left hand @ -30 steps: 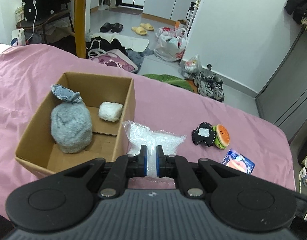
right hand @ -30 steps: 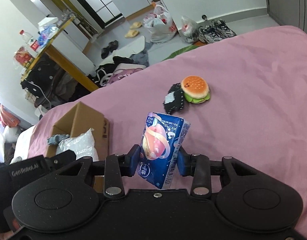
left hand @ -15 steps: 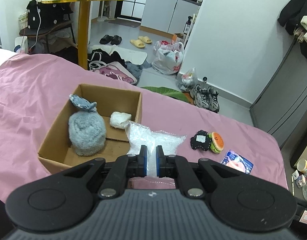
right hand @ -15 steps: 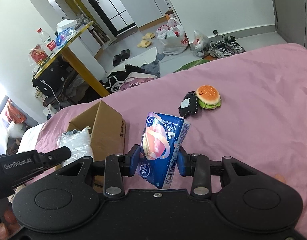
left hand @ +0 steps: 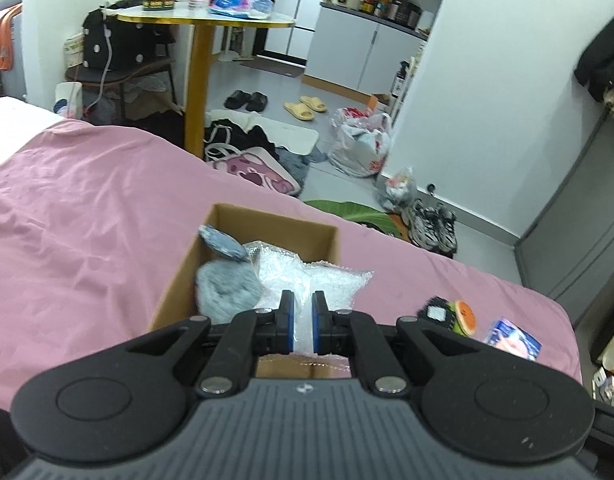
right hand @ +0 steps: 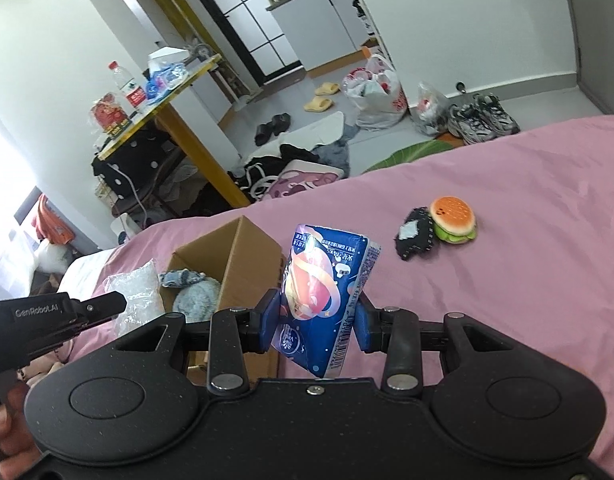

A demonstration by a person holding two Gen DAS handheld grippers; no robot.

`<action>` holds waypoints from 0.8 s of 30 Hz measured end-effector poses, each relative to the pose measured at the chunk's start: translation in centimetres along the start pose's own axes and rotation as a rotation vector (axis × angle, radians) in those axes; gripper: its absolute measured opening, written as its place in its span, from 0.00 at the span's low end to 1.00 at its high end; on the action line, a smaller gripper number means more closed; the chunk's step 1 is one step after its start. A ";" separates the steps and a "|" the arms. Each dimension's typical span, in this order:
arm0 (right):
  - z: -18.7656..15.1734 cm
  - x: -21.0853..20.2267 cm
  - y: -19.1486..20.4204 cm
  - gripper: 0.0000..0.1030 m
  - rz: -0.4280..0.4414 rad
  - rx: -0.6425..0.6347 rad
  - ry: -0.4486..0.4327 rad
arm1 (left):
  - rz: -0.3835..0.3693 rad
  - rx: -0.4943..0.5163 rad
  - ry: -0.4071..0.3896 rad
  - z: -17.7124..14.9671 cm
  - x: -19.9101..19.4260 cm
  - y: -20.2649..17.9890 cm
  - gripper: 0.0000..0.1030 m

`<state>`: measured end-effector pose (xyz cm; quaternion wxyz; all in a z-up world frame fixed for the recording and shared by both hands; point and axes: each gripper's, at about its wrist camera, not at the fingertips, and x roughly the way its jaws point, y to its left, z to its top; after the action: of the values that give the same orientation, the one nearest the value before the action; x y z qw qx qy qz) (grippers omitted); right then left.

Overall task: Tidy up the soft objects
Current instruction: 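Carry both items over the box and open both tools to drop them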

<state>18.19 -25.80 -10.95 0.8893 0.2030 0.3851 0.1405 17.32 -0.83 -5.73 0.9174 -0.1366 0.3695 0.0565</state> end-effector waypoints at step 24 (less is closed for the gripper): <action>2.2 3.4 7.0 0.37 0.099 -0.065 0.049 | 0.032 -0.156 0.080 0.8 3.7 6.9 0.10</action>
<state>21.44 -18.84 -8.50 0.8775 0.1894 0.3917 0.2018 19.12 6.03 -9.18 0.8874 -0.2040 0.4025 0.0942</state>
